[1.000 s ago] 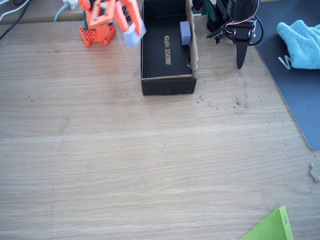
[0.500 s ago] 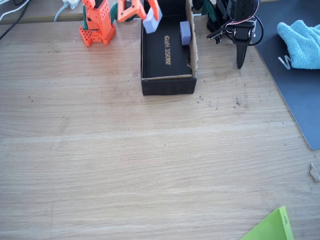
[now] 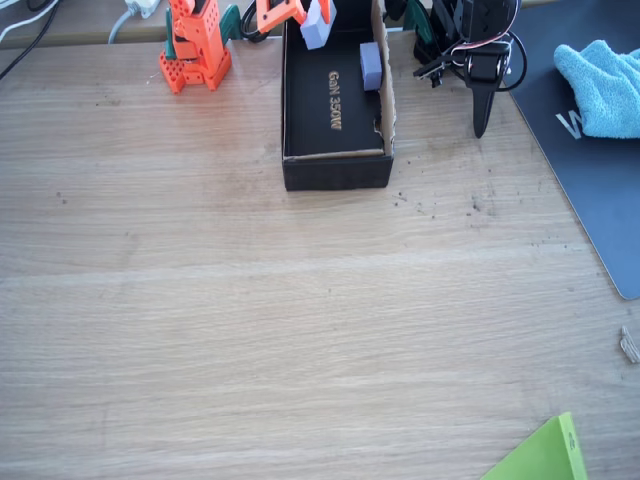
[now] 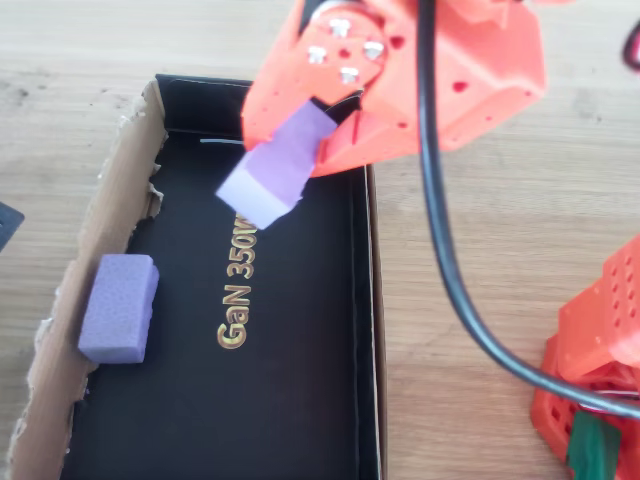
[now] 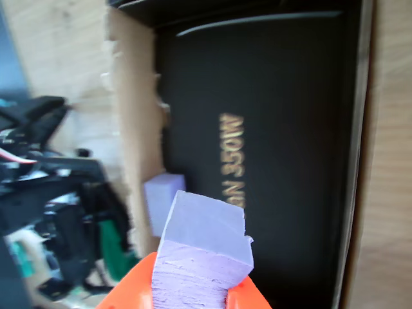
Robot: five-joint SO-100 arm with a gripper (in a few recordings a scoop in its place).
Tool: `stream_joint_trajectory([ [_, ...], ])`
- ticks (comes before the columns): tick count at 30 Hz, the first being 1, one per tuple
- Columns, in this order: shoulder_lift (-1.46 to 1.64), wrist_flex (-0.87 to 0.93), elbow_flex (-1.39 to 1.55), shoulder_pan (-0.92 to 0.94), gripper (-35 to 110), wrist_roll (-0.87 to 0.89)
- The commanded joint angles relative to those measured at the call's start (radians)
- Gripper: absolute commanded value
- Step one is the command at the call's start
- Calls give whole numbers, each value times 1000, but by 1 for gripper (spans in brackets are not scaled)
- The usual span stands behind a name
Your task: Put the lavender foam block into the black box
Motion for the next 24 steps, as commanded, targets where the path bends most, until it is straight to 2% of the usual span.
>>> stream_joint_trajectory([
  [1,32,-8,-28,-6,36,-32],
  [8,-8,-34,-25,-21,42,-40],
  [20,-32,-78,-38,-34,42,-3],
  [22,-28,-80,-41,-23,30,23],
  [24,-31,-75,-63,18,4,55],
])
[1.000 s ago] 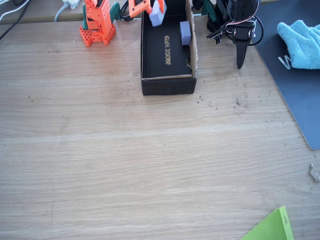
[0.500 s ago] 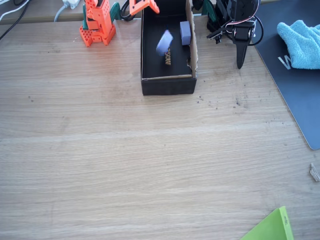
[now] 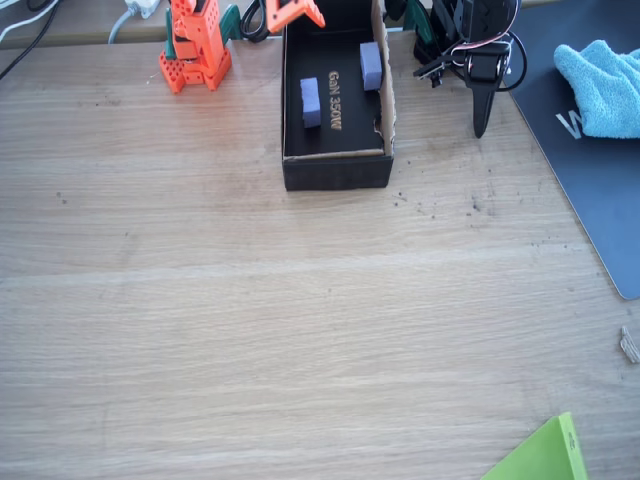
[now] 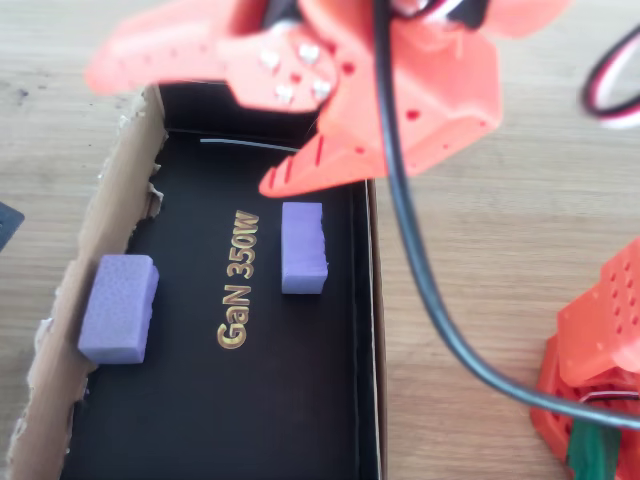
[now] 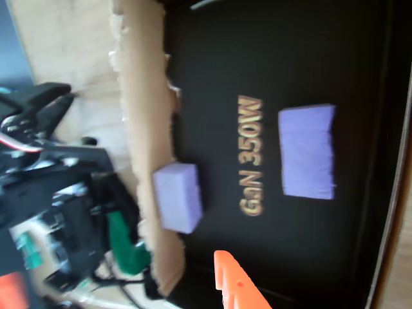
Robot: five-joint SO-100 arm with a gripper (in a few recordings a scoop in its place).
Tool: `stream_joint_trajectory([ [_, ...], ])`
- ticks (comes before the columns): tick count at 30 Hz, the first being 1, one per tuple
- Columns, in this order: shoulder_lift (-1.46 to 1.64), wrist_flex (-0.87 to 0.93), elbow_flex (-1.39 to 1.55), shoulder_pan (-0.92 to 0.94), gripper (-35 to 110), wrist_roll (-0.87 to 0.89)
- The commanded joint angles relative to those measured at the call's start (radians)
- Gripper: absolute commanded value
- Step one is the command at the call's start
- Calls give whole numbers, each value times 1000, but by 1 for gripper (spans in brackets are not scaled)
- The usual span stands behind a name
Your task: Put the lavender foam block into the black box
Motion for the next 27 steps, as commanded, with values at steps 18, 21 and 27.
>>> stream_joint_trajectory([
  [18,537,221,91,1120,0,8],
  [21,640,161,170,1299,0,-35],
  [27,882,28,454,1433,0,-66],
])
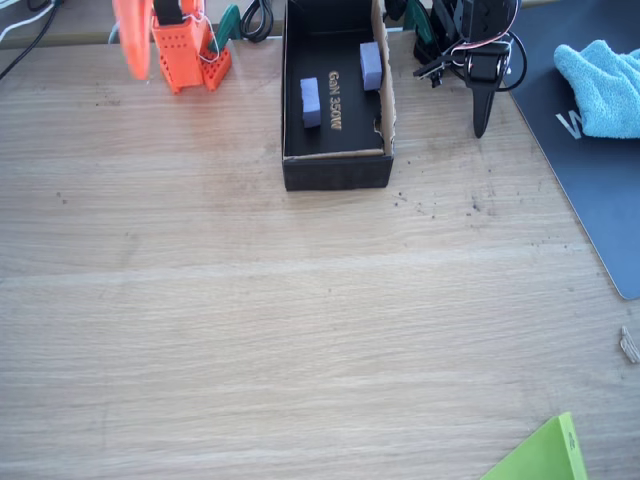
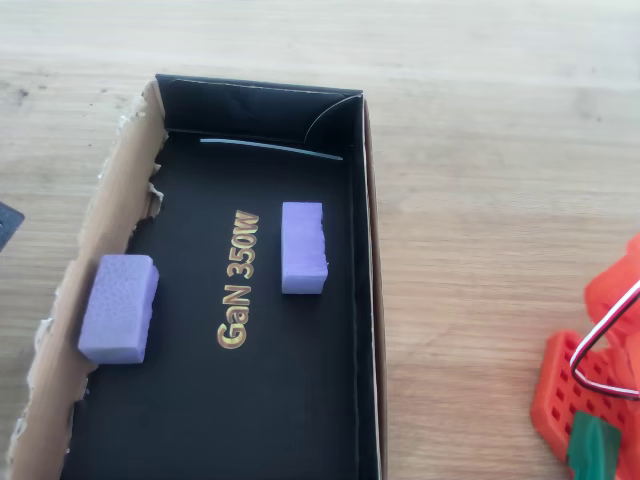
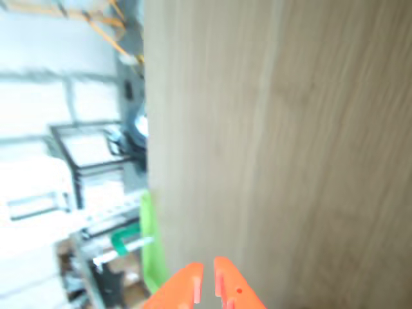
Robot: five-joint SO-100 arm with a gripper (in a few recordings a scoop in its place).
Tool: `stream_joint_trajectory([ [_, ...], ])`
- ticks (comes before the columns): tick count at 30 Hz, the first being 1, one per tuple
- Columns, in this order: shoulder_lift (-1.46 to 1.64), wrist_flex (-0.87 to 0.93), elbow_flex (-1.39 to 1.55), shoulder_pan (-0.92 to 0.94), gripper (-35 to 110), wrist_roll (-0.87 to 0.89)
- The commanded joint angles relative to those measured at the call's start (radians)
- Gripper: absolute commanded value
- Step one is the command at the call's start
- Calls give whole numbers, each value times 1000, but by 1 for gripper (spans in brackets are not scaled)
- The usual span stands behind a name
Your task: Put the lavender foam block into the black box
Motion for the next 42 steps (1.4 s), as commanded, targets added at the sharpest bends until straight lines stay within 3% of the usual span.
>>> stream_joint_trajectory([
  [1,104,-34,114,35,0,31],
  [10,156,-94,298,-11,0,61],
  [19,156,-371,617,-17,0,64],
  [36,156,-97,620,-57,0,141],
  [42,156,-60,620,-74,0,313],
])
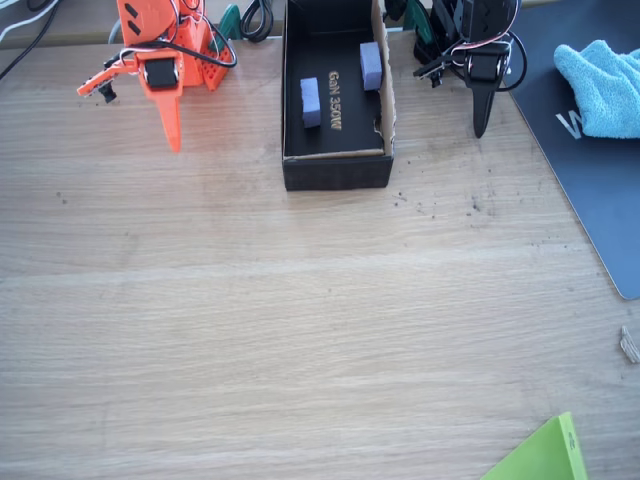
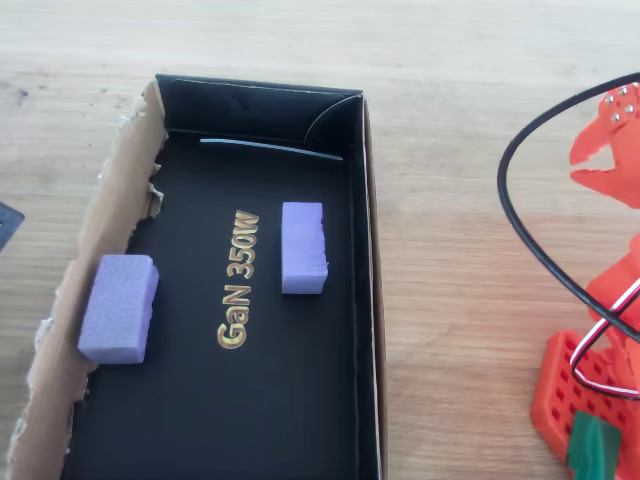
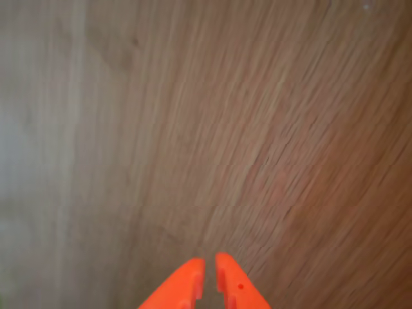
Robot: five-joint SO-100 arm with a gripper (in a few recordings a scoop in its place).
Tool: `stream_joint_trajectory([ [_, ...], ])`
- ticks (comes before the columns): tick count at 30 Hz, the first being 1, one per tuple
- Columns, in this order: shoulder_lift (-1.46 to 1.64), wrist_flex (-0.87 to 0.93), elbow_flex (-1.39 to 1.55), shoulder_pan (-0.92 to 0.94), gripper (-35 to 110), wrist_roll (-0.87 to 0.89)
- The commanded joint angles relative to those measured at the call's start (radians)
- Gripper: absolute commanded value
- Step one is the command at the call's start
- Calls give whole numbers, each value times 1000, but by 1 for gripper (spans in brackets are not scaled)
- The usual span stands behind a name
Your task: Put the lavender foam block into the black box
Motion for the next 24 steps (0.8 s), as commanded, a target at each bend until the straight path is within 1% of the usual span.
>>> stream_joint_trajectory([
  [1,11,15,3,11,0,41],
  [3,11,43,3,12,0,29],
  [7,11,43,3,-11,0,25],
  [12,11,44,3,-11,0,-43],
  [14,11,44,3,-9,3,-43],
  [17,11,44,3,-12,0,-43],
  [24,11,44,3,-14,0,-43],
])
